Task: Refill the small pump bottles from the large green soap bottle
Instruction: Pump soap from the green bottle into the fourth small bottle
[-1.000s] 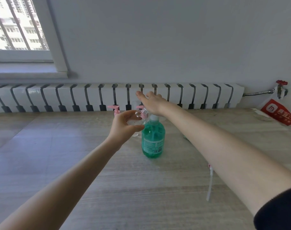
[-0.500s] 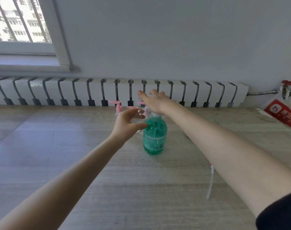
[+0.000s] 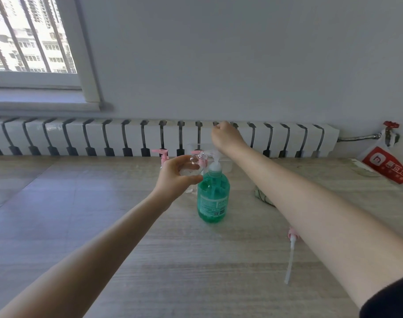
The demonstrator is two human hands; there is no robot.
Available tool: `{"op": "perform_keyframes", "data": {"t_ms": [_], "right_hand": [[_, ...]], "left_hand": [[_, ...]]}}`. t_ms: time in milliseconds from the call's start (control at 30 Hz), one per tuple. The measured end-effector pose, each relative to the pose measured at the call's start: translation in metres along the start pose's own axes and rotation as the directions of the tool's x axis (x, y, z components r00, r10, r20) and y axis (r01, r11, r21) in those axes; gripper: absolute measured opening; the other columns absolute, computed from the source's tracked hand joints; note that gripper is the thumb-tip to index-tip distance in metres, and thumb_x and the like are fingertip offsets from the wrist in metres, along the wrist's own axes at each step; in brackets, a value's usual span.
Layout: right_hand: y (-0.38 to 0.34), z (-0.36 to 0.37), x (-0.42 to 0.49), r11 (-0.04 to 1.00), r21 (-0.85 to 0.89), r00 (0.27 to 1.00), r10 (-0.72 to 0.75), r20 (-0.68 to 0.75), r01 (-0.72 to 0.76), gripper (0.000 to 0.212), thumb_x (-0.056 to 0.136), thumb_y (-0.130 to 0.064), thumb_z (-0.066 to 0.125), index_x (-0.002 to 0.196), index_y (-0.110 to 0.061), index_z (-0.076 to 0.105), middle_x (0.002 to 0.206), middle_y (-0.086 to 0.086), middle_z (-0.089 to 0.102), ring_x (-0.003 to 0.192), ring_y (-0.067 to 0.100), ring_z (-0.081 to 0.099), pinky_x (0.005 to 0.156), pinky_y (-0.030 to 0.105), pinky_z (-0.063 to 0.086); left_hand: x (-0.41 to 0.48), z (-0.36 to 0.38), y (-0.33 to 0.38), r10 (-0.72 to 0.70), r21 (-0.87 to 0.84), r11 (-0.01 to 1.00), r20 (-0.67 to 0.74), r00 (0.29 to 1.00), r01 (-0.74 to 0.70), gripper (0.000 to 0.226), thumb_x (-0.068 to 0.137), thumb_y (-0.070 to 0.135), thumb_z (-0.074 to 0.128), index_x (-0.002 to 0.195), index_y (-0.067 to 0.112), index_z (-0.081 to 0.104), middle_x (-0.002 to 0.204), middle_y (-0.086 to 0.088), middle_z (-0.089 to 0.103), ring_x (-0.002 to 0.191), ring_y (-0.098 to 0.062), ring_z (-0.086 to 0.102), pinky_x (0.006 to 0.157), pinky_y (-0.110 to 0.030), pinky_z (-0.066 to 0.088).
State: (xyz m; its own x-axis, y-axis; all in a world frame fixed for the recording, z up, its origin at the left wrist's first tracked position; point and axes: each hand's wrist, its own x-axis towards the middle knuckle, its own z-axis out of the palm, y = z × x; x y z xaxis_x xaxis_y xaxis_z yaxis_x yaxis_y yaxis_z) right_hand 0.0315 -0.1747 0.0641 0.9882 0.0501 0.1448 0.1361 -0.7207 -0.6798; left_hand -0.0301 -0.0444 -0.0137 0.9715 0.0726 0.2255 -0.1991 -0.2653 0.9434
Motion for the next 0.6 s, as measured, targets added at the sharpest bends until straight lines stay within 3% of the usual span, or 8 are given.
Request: {"op": "perform_keyframes", "data": {"t_ms": [67,167,200,233,300,500,600], "right_hand": [[0.001,0.001,-0.005,0.999,-0.050,0.999,0.019,0.026,-0.017,0.035,0.090,-0.006,0.034,0.065,-0.023,0.018,0.062,-0.001,0.027,0.053,0.013,0.029,0.046,0.027,0.021],[0.006,0.006,-0.007,0.995,-0.060,0.994,0.081,0.077,-0.076,0.023,0.092,-0.002,0.033,0.072,-0.013,0.038,0.067,0.002,0.036,0.056,0.013,0.035,0.048,0.023,0.025],[0.006,0.005,-0.007,0.994,-0.068,0.992,0.086,0.096,-0.080,0.017,0.094,-0.003,0.033,0.087,-0.007,0.048,0.078,0.006,0.048,0.066,0.015,0.046,0.054,0.022,0.035],[0.006,0.005,-0.006,0.995,-0.070,0.991,0.083,0.109,-0.076,0.023,0.096,-0.005,0.033,0.112,-0.003,0.049,0.099,0.010,0.055,0.085,0.018,0.055,0.067,0.025,0.043],[0.003,0.004,-0.008,0.990,-0.109,0.987,0.104,0.123,-0.090,0.042,0.098,-0.008,0.032,0.139,-0.003,0.031,0.131,0.014,0.049,0.116,0.024,0.051,0.090,0.031,0.043],[0.003,0.009,-0.008,0.981,-0.186,0.979,0.094,0.182,-0.060,0.050,0.097,-0.007,0.035,0.146,-0.005,0.022,0.147,0.015,0.035,0.130,0.028,0.040,0.102,0.035,0.036],[0.005,0.012,-0.009,0.982,-0.183,0.975,0.091,0.201,-0.054,0.050,0.097,-0.005,0.035,0.145,-0.005,0.025,0.145,0.014,0.039,0.131,0.028,0.040,0.105,0.037,0.034]], "left_hand": [[0.000,0.000,0.002,0.007,0.010,1.000,-0.002,1.000,-0.007,0.049,0.071,-0.002,0.077,0.114,0.015,0.062,0.098,0.005,0.068,0.096,-0.005,0.064,0.087,-0.026,0.052],[0.000,0.000,0.003,0.028,0.036,0.999,-0.007,1.000,-0.028,0.051,0.071,-0.003,0.077,0.117,0.012,0.061,0.098,0.005,0.067,0.094,-0.003,0.063,0.086,-0.023,0.052],[0.000,0.000,0.003,0.032,0.043,0.999,-0.011,0.999,-0.031,0.051,0.070,-0.003,0.077,0.116,0.012,0.062,0.098,0.005,0.067,0.094,-0.003,0.063,0.087,-0.024,0.052],[0.000,0.000,0.003,0.034,0.049,0.998,-0.015,0.999,-0.033,0.051,0.070,-0.002,0.077,0.116,0.013,0.062,0.098,0.005,0.068,0.094,-0.003,0.063,0.088,-0.025,0.052],[0.000,-0.001,0.003,0.040,0.063,0.997,-0.021,0.999,-0.039,0.050,0.069,-0.003,0.077,0.115,0.013,0.063,0.098,0.005,0.068,0.096,-0.006,0.064,0.090,-0.028,0.052],[0.000,0.001,-0.004,0.022,0.060,0.998,-0.033,0.999,-0.020,0.054,0.069,-0.002,0.078,0.119,0.009,0.061,0.105,-0.001,0.068,0.100,-0.009,0.064,0.093,-0.028,0.050],[-0.002,0.004,-0.008,0.028,0.039,0.999,-0.037,0.999,-0.027,0.049,0.069,-0.003,0.077,0.111,0.018,0.062,0.102,0.002,0.068,0.099,-0.007,0.064,0.090,-0.025,0.051]]}}
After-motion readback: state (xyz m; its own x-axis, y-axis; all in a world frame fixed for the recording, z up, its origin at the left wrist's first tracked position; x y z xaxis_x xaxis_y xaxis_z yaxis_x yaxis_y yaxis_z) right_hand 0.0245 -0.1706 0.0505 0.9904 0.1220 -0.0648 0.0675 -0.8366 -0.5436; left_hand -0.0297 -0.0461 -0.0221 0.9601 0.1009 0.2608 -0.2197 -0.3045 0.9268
